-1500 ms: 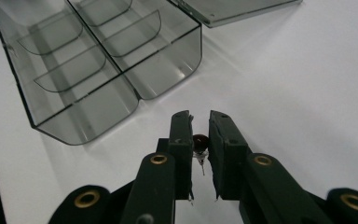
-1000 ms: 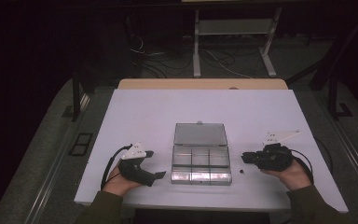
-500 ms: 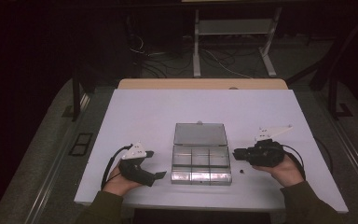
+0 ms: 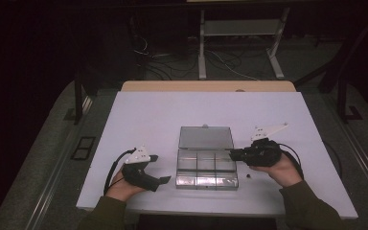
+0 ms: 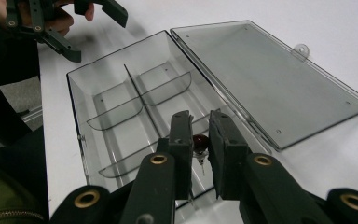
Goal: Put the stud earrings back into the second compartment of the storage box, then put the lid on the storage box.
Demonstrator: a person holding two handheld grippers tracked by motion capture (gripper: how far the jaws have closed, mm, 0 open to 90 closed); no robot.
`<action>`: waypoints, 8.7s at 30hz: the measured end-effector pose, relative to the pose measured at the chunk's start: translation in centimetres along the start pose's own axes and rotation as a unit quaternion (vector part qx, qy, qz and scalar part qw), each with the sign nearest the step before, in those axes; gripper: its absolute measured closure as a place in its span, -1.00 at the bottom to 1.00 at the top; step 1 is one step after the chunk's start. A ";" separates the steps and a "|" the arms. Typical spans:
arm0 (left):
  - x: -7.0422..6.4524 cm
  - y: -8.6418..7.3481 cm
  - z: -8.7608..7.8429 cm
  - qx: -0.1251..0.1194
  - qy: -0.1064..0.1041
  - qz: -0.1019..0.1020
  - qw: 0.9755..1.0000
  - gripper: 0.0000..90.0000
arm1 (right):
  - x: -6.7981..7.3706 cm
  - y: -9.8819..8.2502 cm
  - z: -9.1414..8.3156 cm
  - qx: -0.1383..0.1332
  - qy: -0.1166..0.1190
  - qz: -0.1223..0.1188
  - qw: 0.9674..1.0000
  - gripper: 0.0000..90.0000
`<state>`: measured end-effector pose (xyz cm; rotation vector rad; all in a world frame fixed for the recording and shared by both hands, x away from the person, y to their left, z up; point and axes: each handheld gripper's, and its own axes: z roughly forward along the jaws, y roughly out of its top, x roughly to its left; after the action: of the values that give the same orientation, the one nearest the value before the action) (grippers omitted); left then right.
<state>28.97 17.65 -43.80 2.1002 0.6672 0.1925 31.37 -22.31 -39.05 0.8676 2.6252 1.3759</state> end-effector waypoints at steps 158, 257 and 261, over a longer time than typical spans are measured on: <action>0.1 0.0 0.0 -0.003 -0.006 -0.002 1.000 -0.84 | -0.2 -3.6 -2.1 0.013 -0.039 0.011 0.999 0.75; 2.5 4.6 0.0 -0.018 -0.007 -0.019 1.000 -0.25 | -2.4 3.0 2.7 -0.034 -0.011 0.005 0.999 0.37; 3.0 5.9 0.4 -0.024 -0.015 -0.016 0.999 0.03 | -3.0 2.9 2.1 -0.034 -0.025 0.007 0.999 0.54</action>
<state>33.95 16.27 -39.68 2.0410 0.6715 0.1563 35.84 -20.99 -38.68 0.9027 2.5241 1.4183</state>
